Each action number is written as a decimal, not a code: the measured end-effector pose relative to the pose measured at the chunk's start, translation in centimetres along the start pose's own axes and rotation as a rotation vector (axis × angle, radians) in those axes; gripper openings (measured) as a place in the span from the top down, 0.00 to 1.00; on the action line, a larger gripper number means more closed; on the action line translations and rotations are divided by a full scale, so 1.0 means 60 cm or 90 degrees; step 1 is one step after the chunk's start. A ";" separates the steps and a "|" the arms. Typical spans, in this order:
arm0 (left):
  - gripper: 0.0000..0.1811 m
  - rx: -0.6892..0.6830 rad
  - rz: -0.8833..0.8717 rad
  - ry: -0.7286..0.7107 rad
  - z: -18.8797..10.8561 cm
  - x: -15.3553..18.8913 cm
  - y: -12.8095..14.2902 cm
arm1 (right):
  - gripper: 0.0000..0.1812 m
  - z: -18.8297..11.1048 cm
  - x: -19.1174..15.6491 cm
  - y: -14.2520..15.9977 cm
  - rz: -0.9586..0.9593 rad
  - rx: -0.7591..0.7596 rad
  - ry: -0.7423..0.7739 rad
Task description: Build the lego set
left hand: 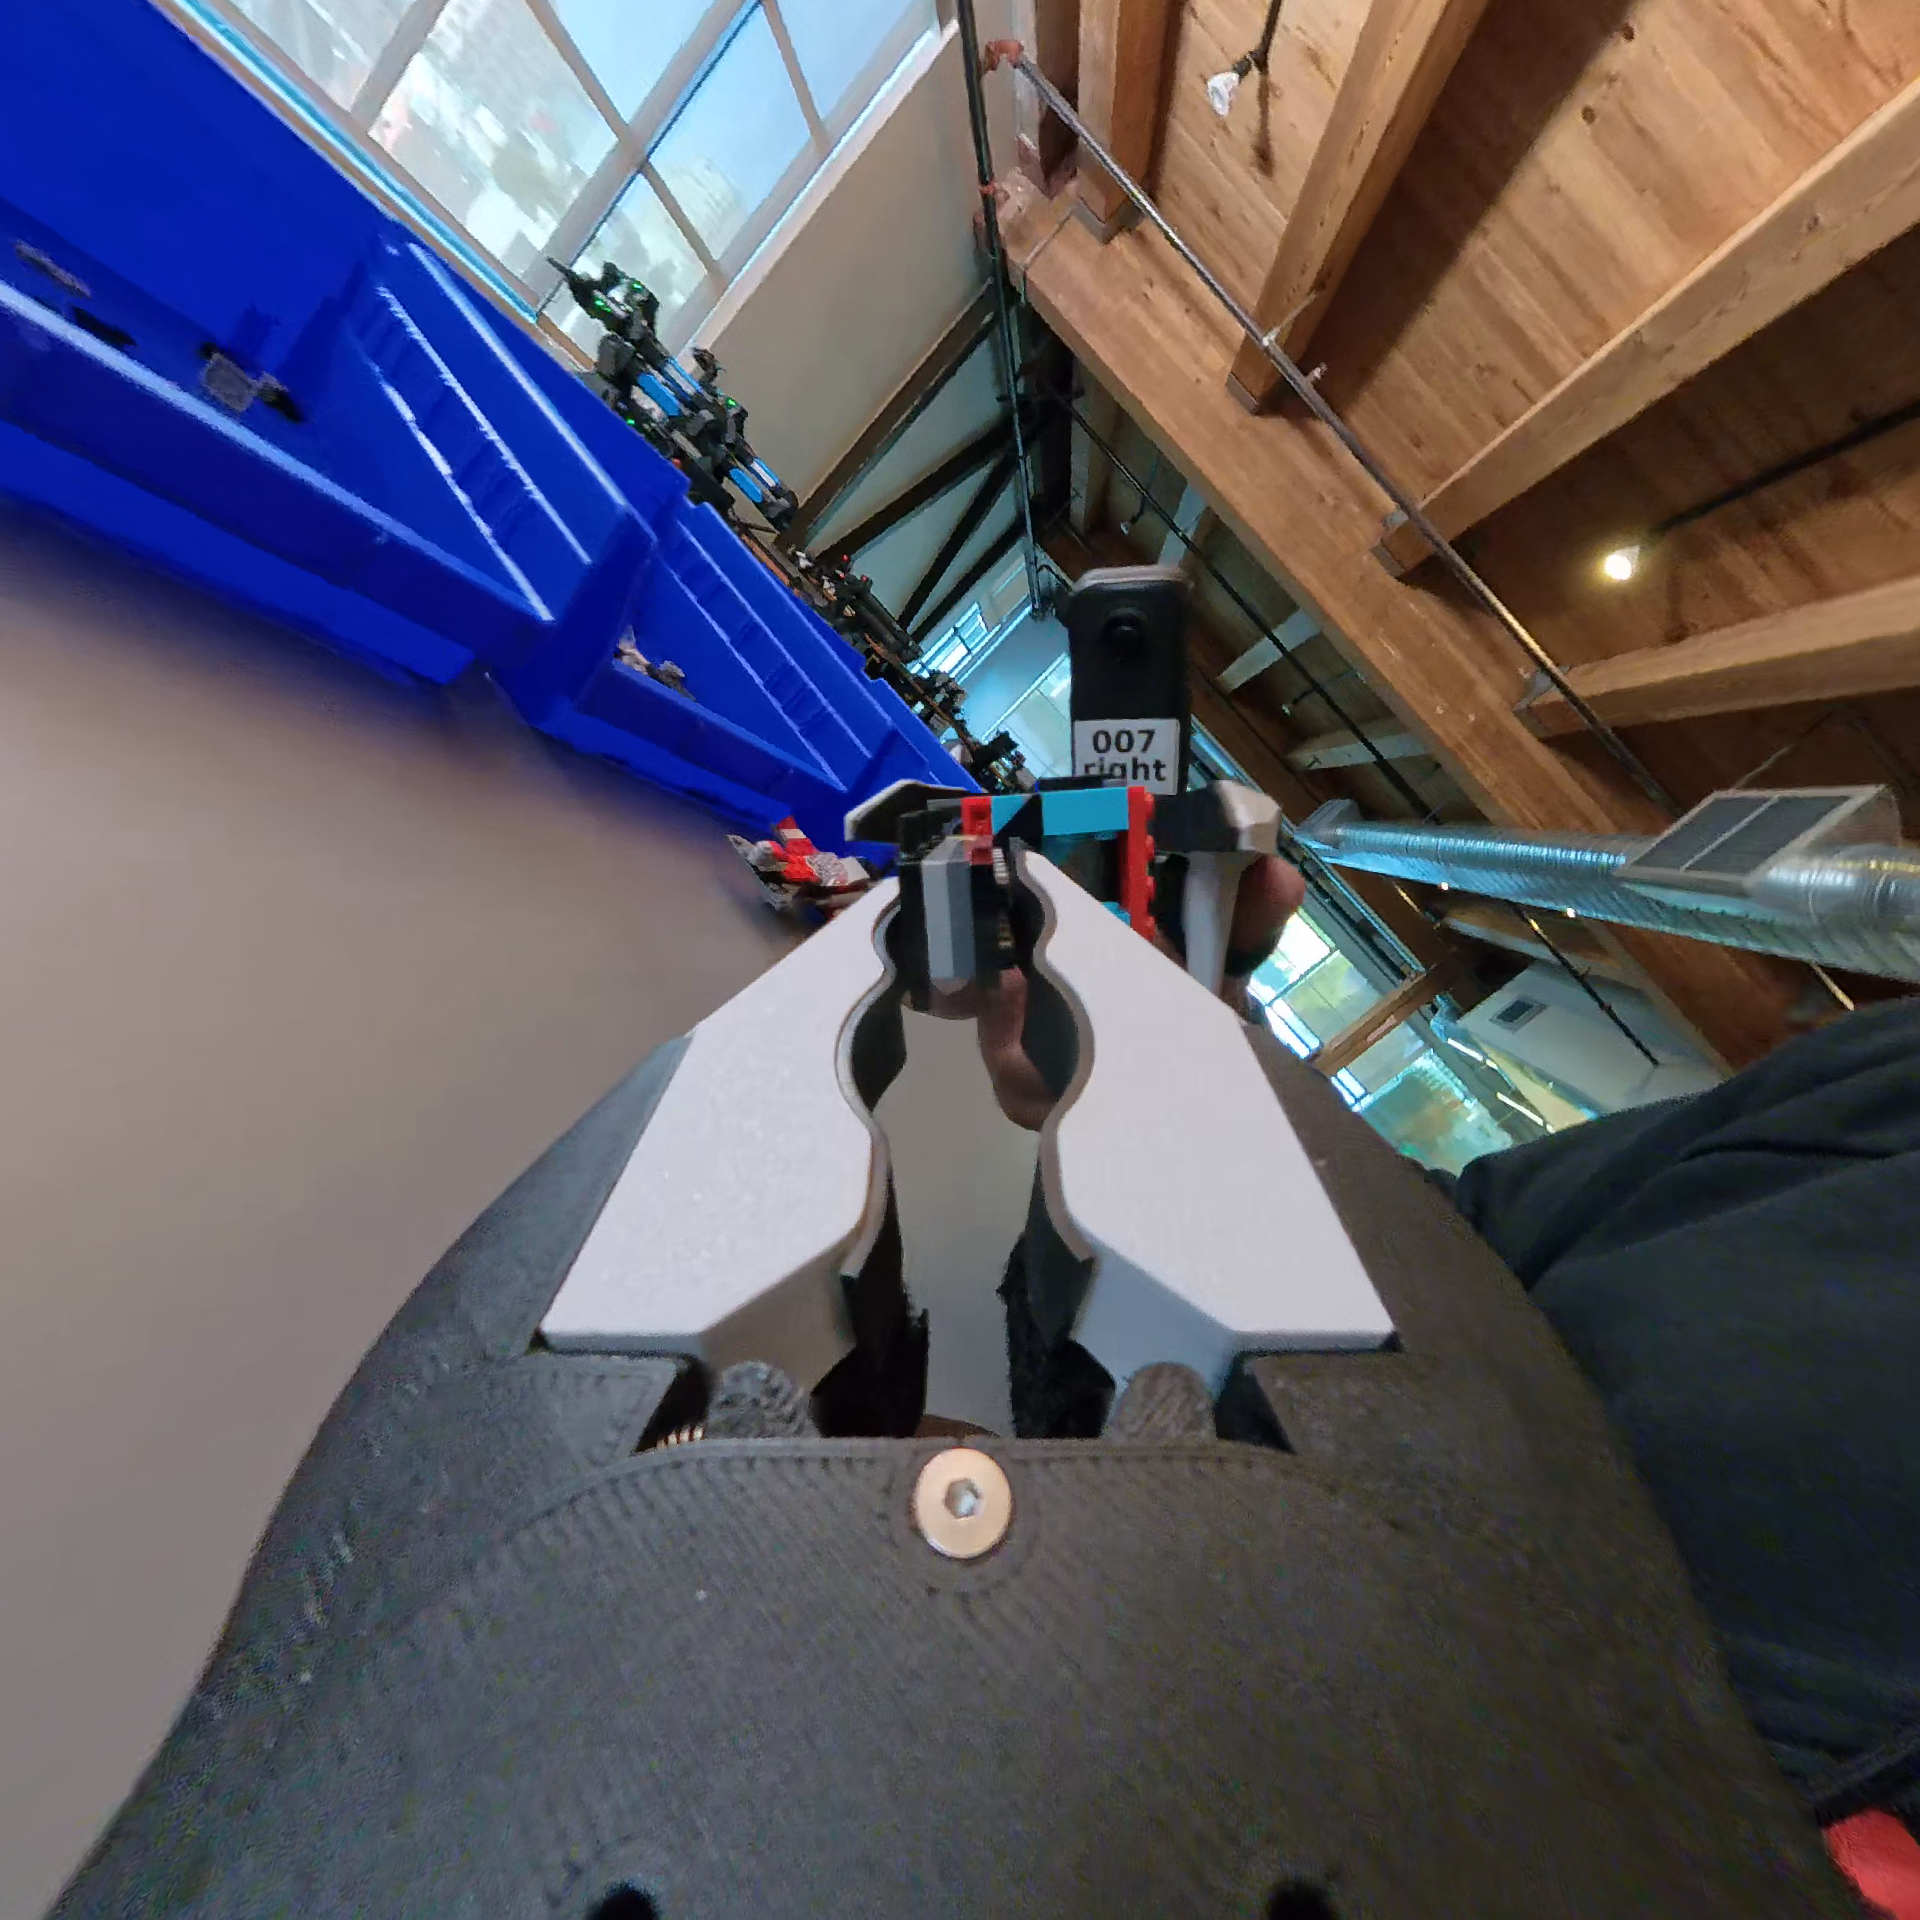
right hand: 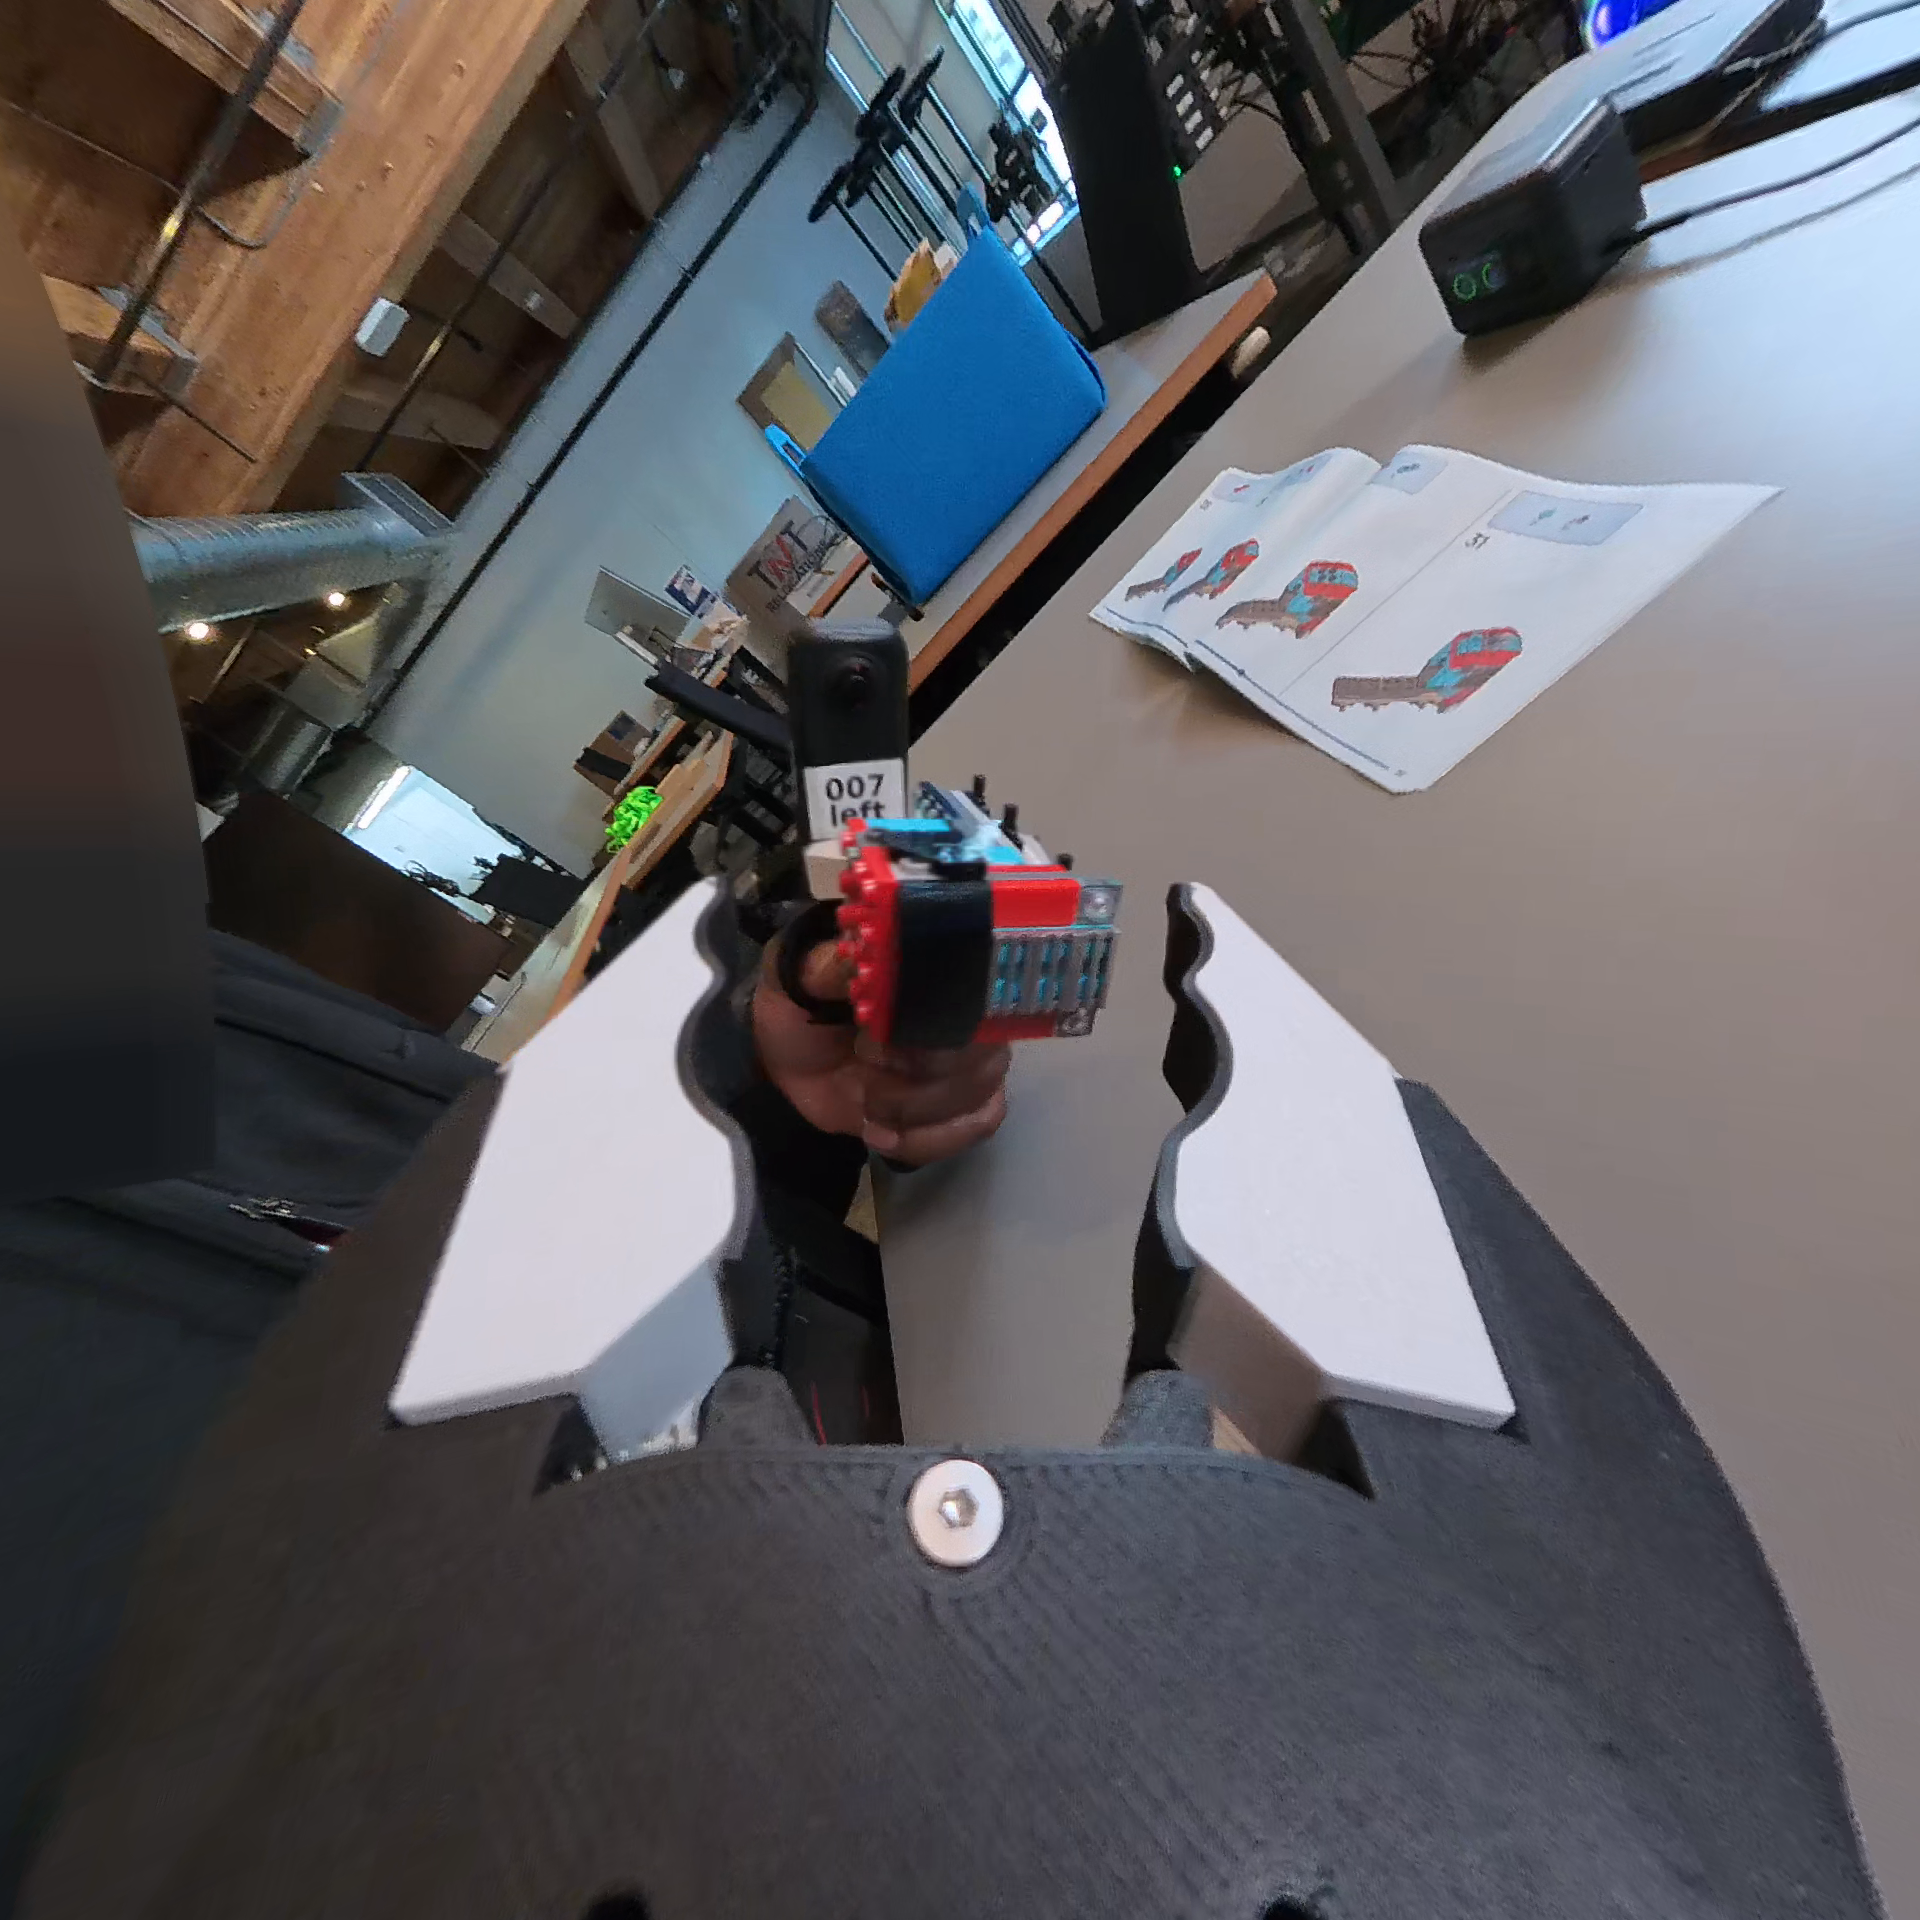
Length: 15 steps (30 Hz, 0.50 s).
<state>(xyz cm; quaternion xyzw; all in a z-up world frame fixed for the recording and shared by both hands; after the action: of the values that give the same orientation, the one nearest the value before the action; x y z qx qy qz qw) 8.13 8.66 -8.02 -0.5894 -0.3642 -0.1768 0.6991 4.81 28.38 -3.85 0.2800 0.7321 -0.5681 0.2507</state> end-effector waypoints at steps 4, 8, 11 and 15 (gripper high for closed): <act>0.91 0.018 -0.032 -0.050 -0.021 -0.019 -0.006 | 0.50 -0.003 0.016 -0.007 -0.014 0.032 0.014; 0.91 0.039 -0.049 -0.096 -0.045 -0.034 -0.011 | 0.50 0.007 0.051 -0.008 -0.032 0.024 0.056; 0.91 0.052 -0.059 -0.123 -0.059 -0.040 -0.012 | 0.54 0.020 0.077 -0.010 -0.049 0.011 0.089; 0.91 0.074 -0.073 -0.139 -0.079 -0.044 -0.011 | 0.57 0.042 0.099 -0.014 -0.067 -0.003 0.121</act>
<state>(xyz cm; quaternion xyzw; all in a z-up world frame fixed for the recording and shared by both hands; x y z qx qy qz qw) 7.35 3.48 -9.65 -0.5420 -0.4804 -0.1300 0.6772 0.09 26.49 -7.95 0.2929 0.7679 -0.5495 0.1504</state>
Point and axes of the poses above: each gripper's, where its closed fingertips meet, z out along the fingers, y out of its underside, x = y × z across the jaws, the point moved 10 cm from there along -z, back along the fingers, and after that the axes turned 12 degrees about -x, right-handed, at the moved point
